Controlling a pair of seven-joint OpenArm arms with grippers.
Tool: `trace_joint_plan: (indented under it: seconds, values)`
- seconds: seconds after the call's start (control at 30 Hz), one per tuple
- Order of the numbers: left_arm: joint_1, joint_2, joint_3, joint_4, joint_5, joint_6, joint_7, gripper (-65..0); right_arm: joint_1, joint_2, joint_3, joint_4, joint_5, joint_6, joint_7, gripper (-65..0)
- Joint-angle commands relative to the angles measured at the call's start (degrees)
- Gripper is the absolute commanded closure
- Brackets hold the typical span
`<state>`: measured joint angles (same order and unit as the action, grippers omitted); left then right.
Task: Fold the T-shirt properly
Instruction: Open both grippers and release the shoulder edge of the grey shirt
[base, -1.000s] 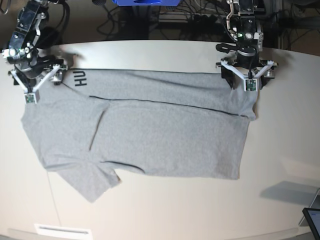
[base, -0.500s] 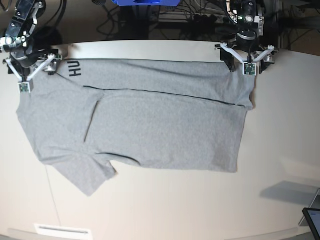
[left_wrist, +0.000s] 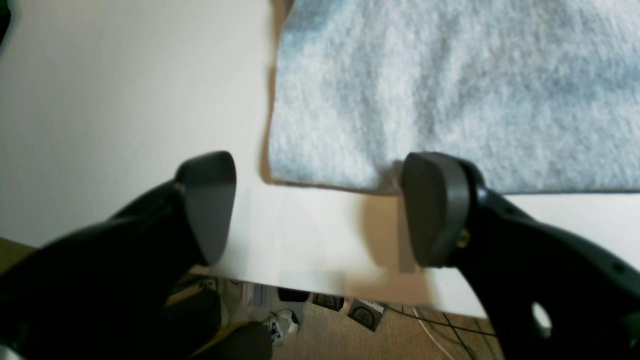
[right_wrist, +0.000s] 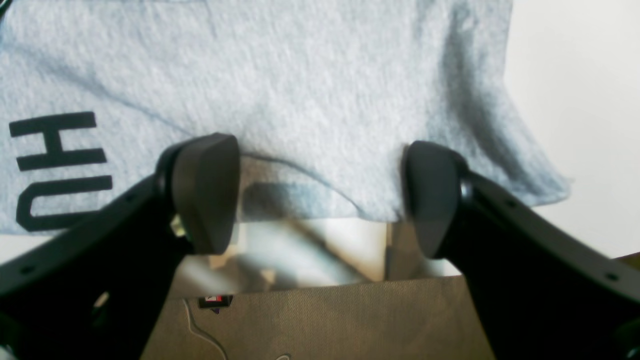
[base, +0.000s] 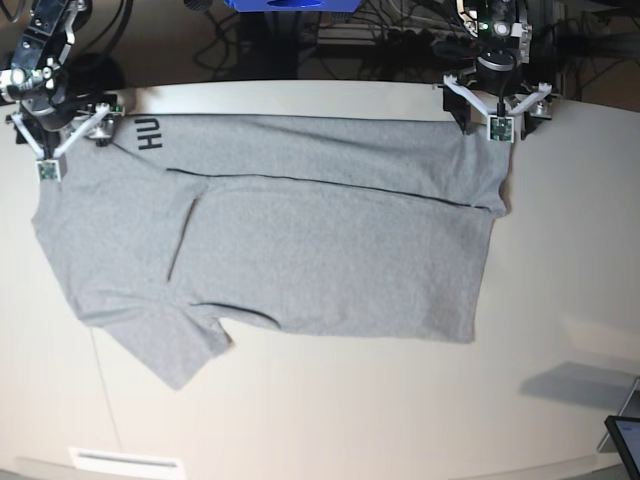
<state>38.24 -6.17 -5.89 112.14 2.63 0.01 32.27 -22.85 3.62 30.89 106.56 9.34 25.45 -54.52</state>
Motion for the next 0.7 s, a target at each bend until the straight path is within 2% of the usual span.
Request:
trace_joint_plan:
  seconds: [0.0, 0.43, 0.67]
  values:
    - [0.05, -0.29, -0.31, 1.31, 0.49, 0.47, -0.67, -50.2, -0.23, 0.38, 0.36, 0.29, -1.65, 0.09, -2.40, -49.5]
    - [-1.80, -0.20, -0.40, 3.51, 0.49, 0.47, 1.79, -50.2, 1.01, 0.73, 0.36, 3.63, -1.83, 0.09, -2.93, -49.5]
    - [-1.54, 0.06, -0.40, 4.92, 0.49, 0.47, 1.79, -50.2, 2.50, 0.91, 2.29, 6.18, -1.83, 0.09, -7.76, -49.5]
